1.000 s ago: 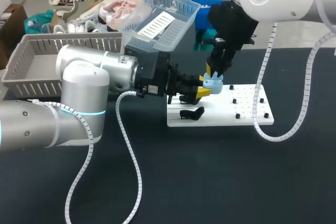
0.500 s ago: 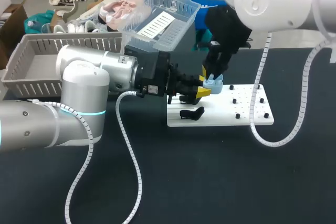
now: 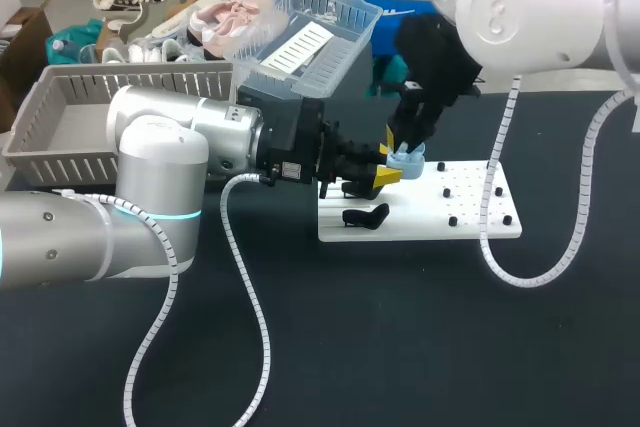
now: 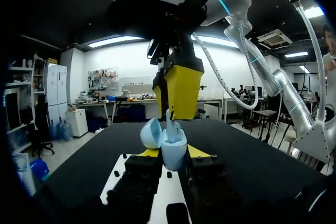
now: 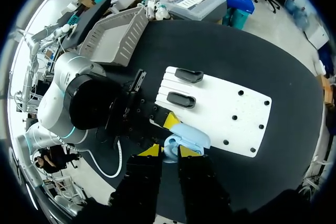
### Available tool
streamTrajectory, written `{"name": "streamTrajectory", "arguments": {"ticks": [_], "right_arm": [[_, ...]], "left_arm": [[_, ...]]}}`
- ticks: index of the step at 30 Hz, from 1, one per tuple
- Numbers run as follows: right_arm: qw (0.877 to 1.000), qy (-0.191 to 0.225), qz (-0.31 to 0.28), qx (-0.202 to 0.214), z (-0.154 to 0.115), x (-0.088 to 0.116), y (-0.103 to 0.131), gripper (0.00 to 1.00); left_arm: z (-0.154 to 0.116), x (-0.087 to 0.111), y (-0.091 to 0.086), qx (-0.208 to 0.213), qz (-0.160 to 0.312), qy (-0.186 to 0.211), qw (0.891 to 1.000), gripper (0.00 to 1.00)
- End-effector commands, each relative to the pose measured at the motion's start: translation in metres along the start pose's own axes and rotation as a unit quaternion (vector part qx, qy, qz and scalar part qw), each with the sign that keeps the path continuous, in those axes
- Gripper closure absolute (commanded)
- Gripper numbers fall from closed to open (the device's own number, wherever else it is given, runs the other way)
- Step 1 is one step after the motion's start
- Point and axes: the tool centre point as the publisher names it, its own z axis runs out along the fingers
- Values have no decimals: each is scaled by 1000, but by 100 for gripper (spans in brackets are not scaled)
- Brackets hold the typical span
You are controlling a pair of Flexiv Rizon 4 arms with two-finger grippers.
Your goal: Pick up each earbud case from the left stands, insert the matching earbuds, close the lid, and place the case in the box.
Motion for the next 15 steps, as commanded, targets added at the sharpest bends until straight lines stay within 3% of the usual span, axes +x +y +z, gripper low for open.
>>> {"name": "streamTrajectory", "arguments": {"ticks": [1, 15], "right_arm": [[1000, -7, 2, -2, 0, 5, -2, 100], [1000, -12, 1, -8, 0, 0, -2, 100]], "left_arm": [[0, 0, 0, -1, 0, 1, 1000, 100], [0, 0, 0, -1, 0, 1, 1000, 100]]}}
